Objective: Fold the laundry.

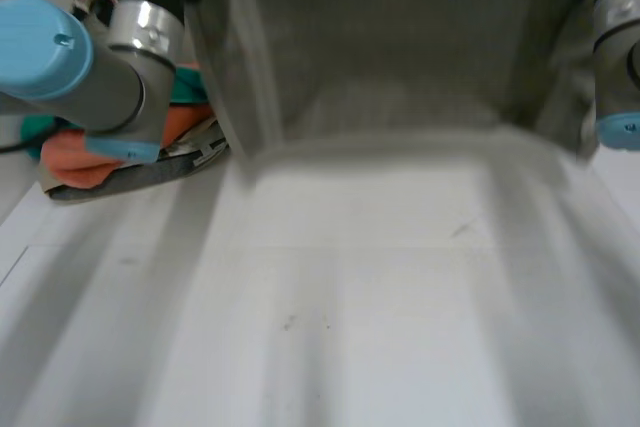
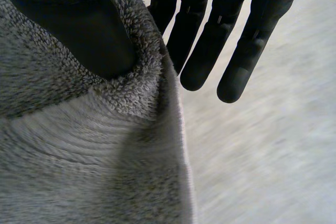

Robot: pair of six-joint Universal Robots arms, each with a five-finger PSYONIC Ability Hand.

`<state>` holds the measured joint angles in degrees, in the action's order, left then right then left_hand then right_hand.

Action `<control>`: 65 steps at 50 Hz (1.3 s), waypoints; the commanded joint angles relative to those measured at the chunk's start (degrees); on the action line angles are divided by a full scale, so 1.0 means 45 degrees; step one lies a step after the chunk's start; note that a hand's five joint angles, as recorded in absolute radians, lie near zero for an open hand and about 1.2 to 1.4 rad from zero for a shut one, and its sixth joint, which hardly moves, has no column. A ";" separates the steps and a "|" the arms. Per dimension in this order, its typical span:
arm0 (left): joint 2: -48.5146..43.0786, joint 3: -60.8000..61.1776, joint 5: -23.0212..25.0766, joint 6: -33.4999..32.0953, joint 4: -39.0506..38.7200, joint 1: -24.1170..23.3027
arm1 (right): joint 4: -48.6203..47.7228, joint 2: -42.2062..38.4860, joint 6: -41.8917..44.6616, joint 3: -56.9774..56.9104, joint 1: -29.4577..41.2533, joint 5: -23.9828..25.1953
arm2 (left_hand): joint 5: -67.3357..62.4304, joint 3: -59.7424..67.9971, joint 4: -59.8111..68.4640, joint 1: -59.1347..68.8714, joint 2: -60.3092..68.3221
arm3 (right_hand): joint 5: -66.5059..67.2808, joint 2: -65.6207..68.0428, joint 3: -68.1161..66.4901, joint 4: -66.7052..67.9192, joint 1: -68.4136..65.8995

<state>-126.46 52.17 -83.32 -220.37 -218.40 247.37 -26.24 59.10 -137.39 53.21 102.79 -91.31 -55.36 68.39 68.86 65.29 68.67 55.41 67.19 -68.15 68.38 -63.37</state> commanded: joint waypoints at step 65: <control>-0.0530 0.4931 -0.0623 0.5026 0.9374 0.0380 | 0.3195 0.0089 -0.1148 0.7415 0.0205 0.0798 | 0.5645 -0.6318 -0.6422 -0.5629 -0.6380 | 0.3241 0.2846 -0.2633 0.2582 -0.3697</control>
<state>-124.50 77.29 -83.87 -197.67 -176.16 249.12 -12.52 59.52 -142.34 86.52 103.48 -87.80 -18.48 28.27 28.36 28.04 28.17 56.40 67.19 -68.15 68.39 -63.37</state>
